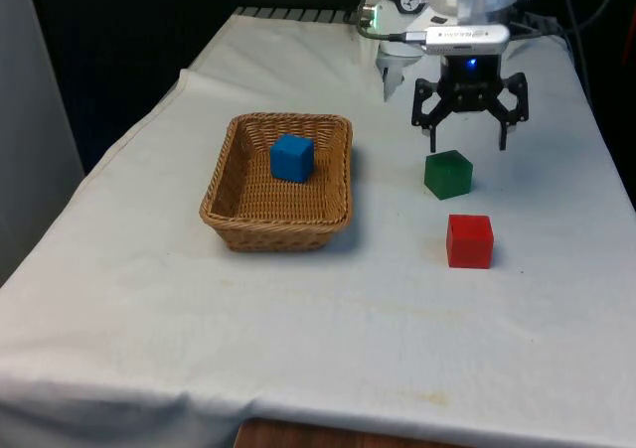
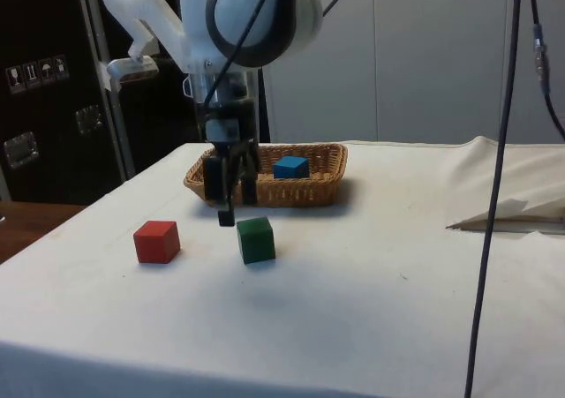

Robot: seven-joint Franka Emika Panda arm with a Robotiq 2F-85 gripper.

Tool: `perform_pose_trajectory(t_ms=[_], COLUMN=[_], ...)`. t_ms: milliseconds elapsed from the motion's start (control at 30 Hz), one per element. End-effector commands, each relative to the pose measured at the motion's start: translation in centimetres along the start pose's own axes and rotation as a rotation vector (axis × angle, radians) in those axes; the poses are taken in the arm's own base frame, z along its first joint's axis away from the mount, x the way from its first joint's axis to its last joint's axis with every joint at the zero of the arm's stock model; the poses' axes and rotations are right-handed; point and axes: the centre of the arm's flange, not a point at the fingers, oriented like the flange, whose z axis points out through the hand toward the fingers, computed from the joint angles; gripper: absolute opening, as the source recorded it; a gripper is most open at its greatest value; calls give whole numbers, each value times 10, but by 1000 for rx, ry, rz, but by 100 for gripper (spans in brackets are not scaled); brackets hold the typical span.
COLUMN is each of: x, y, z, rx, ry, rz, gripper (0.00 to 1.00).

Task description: Pick up exactly two blocks and place them into the basket.

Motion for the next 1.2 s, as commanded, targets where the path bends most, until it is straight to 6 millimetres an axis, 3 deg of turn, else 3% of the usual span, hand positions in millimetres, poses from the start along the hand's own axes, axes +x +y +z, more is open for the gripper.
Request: perform_pose_trajectory(t_ms=[0,367,1167], x=[-1,0,-13], y=[-1,0,16], z=[1,26,45], rx=[5,-17,-40], ry=[3,16,35], rz=[-4,-80,-194], gripper=[100,100,100])
